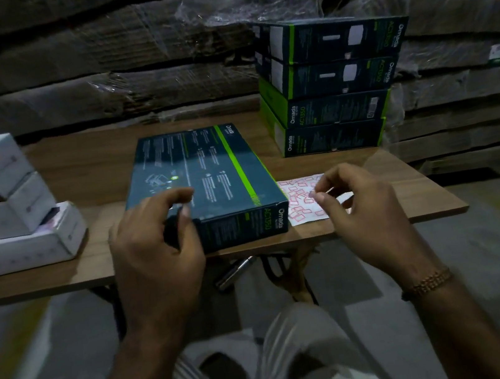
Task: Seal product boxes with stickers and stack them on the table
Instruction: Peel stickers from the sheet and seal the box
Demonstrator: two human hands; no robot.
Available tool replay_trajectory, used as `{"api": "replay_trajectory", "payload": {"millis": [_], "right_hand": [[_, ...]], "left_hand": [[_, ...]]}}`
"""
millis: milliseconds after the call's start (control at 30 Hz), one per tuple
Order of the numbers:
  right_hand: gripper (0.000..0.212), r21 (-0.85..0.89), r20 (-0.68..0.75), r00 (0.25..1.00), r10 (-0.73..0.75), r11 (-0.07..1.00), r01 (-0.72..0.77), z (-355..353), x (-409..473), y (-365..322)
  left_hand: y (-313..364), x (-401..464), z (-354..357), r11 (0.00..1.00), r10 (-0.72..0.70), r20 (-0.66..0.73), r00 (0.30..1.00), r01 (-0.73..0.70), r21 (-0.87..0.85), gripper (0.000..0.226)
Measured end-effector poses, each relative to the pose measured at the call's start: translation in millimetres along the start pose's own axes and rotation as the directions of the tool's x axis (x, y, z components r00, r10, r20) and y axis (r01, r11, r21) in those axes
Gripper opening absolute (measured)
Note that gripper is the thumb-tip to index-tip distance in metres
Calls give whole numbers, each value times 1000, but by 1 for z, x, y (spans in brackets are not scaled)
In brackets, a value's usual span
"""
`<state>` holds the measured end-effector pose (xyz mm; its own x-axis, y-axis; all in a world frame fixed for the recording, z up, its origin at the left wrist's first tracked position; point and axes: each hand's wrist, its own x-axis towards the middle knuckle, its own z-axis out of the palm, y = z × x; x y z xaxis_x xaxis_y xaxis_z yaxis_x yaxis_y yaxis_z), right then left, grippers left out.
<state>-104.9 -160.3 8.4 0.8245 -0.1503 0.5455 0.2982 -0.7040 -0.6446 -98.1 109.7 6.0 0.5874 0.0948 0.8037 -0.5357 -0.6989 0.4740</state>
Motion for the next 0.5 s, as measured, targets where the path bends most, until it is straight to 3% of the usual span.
{"api": "replay_trajectory", "payload": {"millis": [133,267,500], "right_hand": [[12,62,11,985,-173,983,172,26,2,-42],[11,77,65,968,-243,968,238,52,0,-74],[6,39,146,966,-213,977,209,86,1,-89]], "left_hand": [[-19,-5,-1,991,-86,-5,996,85,-102,23],[-32,-9,4,973,-146,23,989,148,-178,32],[-44,-18,7,992,-21,18,1000,23,-121,32]]}}
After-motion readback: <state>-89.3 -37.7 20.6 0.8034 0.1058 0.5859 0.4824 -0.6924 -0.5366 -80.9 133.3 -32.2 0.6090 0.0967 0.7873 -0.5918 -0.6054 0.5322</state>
